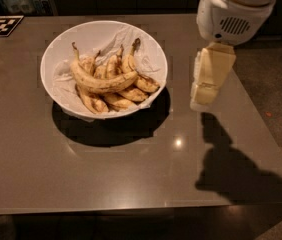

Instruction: Pick banana from white bowl

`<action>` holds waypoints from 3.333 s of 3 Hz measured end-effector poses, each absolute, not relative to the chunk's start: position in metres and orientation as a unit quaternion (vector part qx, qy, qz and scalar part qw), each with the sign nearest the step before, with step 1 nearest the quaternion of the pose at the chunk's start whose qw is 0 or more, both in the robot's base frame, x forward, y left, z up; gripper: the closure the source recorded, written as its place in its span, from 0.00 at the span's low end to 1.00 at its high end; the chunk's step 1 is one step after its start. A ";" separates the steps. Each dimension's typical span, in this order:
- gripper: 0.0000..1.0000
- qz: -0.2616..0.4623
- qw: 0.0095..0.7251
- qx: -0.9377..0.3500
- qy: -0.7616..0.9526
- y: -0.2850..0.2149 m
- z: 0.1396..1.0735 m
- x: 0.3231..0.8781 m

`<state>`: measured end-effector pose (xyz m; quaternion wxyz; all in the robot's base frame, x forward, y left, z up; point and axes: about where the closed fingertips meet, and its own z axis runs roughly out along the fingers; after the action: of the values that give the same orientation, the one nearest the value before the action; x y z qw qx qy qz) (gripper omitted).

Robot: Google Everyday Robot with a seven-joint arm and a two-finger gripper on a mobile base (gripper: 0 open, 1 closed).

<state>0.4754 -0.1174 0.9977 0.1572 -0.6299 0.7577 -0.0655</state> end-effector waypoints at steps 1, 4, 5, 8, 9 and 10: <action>0.00 -0.080 0.143 -0.662 0.731 -0.077 0.995 0.486; 0.00 -0.087 0.145 -0.699 0.695 -0.024 0.990 0.514; 0.00 -0.083 0.135 -0.709 0.688 -0.009 0.981 0.527; 0.00 -0.046 0.109 -0.731 0.672 0.024 0.951 0.558; 0.00 -0.042 0.100 -0.739 0.665 0.037 0.943 0.560; 0.04 -0.049 0.087 -0.753 0.650 0.051 0.935 0.558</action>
Offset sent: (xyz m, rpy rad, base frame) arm 0.0070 0.0325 -0.0052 -0.0518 0.0146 0.0614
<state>0.5582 0.0513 0.9347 0.0874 -0.7534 0.6499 -0.0494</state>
